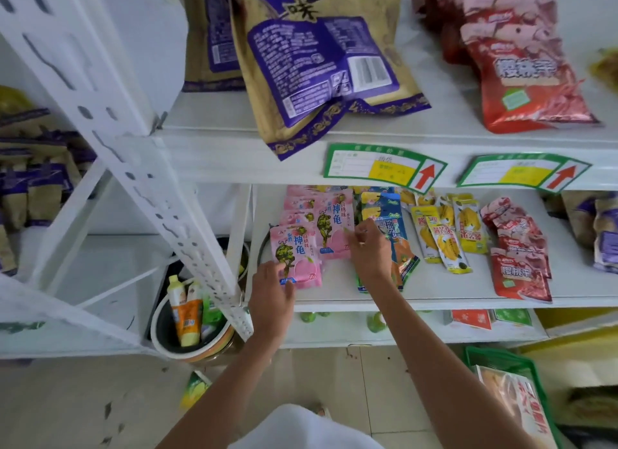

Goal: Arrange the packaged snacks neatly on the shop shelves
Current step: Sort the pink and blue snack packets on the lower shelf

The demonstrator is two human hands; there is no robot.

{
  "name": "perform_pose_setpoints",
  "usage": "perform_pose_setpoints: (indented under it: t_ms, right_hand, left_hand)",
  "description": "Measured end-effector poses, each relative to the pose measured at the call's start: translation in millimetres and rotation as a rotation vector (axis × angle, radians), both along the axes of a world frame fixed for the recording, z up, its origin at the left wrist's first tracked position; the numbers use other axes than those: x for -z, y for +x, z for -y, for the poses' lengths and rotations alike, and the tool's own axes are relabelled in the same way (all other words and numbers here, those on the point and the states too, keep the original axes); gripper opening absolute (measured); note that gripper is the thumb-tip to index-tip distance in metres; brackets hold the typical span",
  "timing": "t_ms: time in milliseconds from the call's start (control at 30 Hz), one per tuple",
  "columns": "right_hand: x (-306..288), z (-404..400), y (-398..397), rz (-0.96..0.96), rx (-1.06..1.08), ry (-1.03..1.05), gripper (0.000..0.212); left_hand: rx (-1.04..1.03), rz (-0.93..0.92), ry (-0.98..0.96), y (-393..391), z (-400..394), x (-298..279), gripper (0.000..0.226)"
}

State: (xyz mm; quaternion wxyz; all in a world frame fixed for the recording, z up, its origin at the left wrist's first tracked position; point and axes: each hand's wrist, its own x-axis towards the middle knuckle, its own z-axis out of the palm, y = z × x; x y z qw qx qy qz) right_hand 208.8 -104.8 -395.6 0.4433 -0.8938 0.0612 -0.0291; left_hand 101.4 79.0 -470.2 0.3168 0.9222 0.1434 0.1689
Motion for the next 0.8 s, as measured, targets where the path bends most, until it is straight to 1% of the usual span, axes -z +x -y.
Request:
perform_pose_setpoints:
  t_ms: [133, 200, 267, 300, 333, 367, 433, 467, 533, 633, 733, 767, 800]
  right_hand:
    - [-9, 9, -12, 0.047, 0.07, 0.228, 0.024]
    - [-6, 9, -23, 0.043, 0.086, 0.304, 0.023]
    - [-2, 7, -33, 0.032, 0.061, 0.369, 0.024]
    - [0, 6, -36, 0.034, 0.045, 0.406, 0.025]
    - [2, 4, -39, 0.038, 0.025, 0.439, 0.025]
    - [4, 2, -42, 0.041, 0.003, 0.462, 0.026]
    - [4, -3, -48, 0.042, -0.046, 0.485, 0.028]
    - [3, -6, -51, 0.04, -0.061, 0.494, 0.029]
    - [-1, -7, -55, 0.038, -0.072, 0.516, 0.031]
    - [-8, 3, -59, 0.031, -0.074, 0.548, 0.029]
    - [-15, 18, -61, -0.009, -0.156, 0.531, 0.015]
    - [-15, 24, -62, -0.025, -0.191, 0.503, 0.016]
    - [-12, 30, -62, -0.029, -0.22, 0.461, 0.027]
  left_hand:
    - [0.019, -0.072, 0.052, 2, 3, -14, 0.035]
    - [0.013, -0.094, 0.077, 3, 2, -22, 0.036]
    - [0.022, -0.083, 0.044, 5, 1, -31, 0.036]
    - [0.035, -0.055, -0.013, 6, 2, -39, 0.035]
    - [0.056, -0.03, -0.109, 7, 5, -50, 0.031]
    - [0.082, -0.014, -0.26, 8, 8, -64, 0.027]
    - [0.155, -0.038, -0.617, 9, 16, -86, 0.019]
    - [0.17, -0.042, -0.73, 12, 18, -91, 0.015]
    - [0.144, -0.02, -0.817, 17, 18, -94, 0.005]
    - [0.087, -0.034, -0.913, 21, 20, -91, 0.002]
    - [0.062, -0.038, -1.021, 20, 30, -90, 0.012]
    - [0.057, -0.038, -1.027, 20, 34, -89, 0.015]
    - [0.053, -0.035, -1.024, 20, 38, -87, 0.016]
